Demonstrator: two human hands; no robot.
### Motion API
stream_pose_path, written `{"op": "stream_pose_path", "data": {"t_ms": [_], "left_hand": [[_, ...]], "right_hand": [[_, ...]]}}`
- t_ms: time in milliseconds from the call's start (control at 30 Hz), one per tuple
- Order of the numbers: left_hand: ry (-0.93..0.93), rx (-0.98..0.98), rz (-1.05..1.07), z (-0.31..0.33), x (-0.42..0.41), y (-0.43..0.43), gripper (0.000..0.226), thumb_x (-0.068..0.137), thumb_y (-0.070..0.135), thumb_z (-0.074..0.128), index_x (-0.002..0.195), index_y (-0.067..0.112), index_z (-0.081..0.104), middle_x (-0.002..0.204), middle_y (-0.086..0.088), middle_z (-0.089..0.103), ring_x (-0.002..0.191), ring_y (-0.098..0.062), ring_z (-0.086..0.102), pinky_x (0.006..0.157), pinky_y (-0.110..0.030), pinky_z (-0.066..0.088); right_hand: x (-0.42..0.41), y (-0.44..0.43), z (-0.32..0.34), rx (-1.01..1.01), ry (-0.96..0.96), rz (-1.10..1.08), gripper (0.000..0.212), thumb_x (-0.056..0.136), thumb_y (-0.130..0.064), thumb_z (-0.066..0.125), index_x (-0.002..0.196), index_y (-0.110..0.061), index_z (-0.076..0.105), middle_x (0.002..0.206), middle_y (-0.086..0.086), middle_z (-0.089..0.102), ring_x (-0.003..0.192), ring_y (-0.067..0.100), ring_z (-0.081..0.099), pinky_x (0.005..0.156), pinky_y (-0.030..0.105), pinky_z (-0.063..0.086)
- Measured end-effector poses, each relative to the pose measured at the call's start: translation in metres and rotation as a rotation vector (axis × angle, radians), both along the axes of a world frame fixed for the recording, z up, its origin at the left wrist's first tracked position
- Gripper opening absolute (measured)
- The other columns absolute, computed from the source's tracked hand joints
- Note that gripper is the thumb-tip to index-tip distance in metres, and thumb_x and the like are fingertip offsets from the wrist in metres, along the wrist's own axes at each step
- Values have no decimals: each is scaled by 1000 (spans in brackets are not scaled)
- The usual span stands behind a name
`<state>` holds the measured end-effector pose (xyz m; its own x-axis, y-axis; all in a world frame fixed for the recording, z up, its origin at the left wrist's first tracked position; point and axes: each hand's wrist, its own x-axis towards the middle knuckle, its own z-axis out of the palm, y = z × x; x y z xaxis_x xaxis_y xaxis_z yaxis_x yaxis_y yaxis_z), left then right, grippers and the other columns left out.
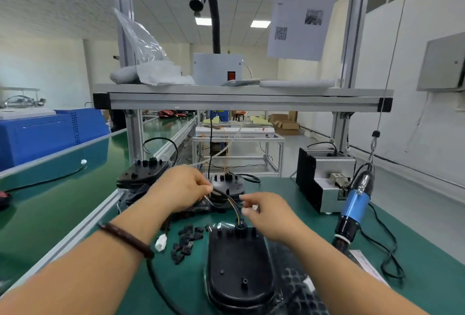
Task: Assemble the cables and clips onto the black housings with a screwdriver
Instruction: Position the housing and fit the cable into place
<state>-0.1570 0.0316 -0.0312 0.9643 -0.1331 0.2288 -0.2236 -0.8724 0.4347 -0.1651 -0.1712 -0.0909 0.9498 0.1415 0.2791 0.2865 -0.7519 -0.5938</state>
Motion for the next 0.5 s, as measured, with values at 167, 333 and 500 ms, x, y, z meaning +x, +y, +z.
{"op": "stream_pose_path", "data": {"t_ms": [167, 333, 500], "left_hand": [[46, 117, -27, -4, 26, -3, 22, 89, 52, 57, 107, 46, 68, 92, 18, 65, 80, -6, 56, 78, -25, 47], [-26, 230, -65, -8, 32, -14, 24, 87, 64, 49, 109, 61, 58, 113, 26, 64, 100, -5, 59, 83, -31, 52], [-48, 376, -92, 7, 36, -8, 20, 83, 70, 48, 99, 64, 59, 102, 34, 61, 91, -1, 56, 77, -28, 50]], "right_hand": [[21, 6, -27, 237, 56, 108, 19, 97, -27, 53, 95, -22, 72, 99, 5, 73, 80, 11, 63, 83, 26, 48], [27, 7, -46, 383, -70, 140, 26, 99, -20, 51, 78, -28, 66, 71, -3, 62, 70, 6, 55, 75, 20, 45], [29, 10, -52, 411, -104, 144, 32, 99, -19, 47, 72, -32, 58, 65, -13, 57, 63, -1, 48, 64, 14, 40]]}}
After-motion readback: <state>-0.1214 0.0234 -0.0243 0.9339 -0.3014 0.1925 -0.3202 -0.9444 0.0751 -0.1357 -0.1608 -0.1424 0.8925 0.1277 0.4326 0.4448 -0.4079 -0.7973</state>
